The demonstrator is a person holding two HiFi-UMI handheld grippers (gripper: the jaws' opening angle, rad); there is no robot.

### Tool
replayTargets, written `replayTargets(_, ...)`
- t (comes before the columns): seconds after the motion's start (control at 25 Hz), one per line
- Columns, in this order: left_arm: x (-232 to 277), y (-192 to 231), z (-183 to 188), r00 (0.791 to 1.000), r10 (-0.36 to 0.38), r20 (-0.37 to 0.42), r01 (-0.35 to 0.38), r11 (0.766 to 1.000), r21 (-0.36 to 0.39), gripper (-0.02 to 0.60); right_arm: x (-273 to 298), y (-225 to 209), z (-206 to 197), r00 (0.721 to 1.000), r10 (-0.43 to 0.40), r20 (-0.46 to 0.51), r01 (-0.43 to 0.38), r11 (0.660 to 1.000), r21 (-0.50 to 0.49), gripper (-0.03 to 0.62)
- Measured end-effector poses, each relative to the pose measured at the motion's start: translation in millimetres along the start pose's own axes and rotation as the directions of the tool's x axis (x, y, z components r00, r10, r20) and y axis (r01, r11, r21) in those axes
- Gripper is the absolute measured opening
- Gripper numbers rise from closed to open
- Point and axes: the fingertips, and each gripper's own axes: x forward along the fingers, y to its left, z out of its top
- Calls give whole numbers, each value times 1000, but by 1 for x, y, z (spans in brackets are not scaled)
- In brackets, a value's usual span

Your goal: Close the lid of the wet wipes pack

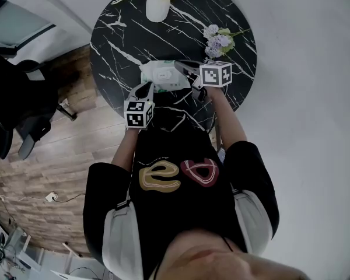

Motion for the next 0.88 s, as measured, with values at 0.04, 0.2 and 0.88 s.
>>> replayTargets(0.04,0,0,0,1000,-1,-1,1,1000,0,25,1,2,-2,1000,3,-4,-3,1000,-3,15)
replayTargets(0.2,-1,0,1,1000,-10,-1,10,1000,-10,25,6,4,-14,999,2,-42,-2,1000,-20,15)
replayTargets(0.88,0,0,0,1000,-11,4,12,1000,-23,25,10,10,-34,998,9,-64,-11,1000,-25,14)
